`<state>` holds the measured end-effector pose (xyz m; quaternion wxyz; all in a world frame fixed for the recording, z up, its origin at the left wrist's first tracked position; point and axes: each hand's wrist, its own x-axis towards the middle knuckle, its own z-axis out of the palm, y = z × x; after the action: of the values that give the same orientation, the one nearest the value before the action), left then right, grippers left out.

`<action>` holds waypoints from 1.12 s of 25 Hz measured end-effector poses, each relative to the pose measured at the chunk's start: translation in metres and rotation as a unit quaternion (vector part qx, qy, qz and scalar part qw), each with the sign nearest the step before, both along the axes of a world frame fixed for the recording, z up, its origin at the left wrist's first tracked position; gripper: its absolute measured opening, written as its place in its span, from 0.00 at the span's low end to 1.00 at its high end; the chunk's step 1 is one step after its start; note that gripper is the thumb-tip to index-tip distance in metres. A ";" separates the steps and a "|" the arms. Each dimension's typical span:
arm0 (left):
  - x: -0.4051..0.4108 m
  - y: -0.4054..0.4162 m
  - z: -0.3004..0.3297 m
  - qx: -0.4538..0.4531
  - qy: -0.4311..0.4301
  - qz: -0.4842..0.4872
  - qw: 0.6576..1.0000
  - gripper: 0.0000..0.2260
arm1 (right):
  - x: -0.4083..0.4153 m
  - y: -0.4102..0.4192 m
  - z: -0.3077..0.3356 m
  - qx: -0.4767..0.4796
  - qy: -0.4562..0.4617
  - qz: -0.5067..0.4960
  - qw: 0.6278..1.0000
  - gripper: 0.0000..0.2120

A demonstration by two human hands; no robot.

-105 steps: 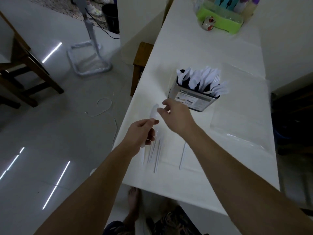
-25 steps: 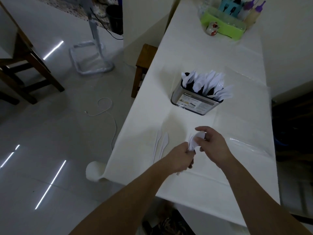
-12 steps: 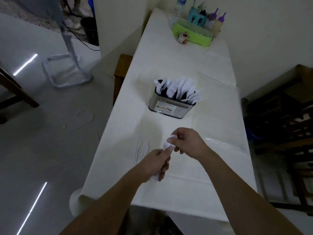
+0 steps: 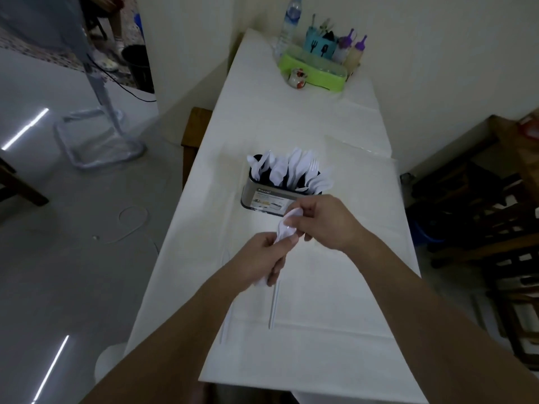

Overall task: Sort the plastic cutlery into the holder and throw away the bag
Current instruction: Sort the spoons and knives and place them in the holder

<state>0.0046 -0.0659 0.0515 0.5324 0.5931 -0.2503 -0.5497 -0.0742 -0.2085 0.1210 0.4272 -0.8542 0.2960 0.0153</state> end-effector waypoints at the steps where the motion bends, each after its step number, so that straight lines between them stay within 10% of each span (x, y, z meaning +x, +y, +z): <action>1: 0.005 -0.007 0.005 -0.004 -0.020 0.024 1.000 0.21 | 0.006 -0.006 0.006 -0.028 -0.009 -0.004 1.000 0.04; 6: 0.041 -0.033 -0.005 0.024 -0.272 0.214 0.938 0.11 | 0.032 -0.048 0.041 -0.158 -0.094 -0.069 0.981 0.10; 11: 0.056 -0.050 -0.032 0.005 -0.627 0.072 0.776 0.25 | 0.053 -0.071 0.056 -0.306 -0.112 -0.058 0.944 0.08; 28: 0.067 -0.049 -0.038 0.073 -0.619 -0.045 0.781 0.31 | 0.097 -0.094 0.012 -0.361 -0.052 -0.034 0.931 0.07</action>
<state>0.0713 -0.1151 0.0135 0.1926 0.8311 -0.5113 -0.1043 0.0231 -0.3024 0.1328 0.1052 -0.9399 0.2873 -0.1516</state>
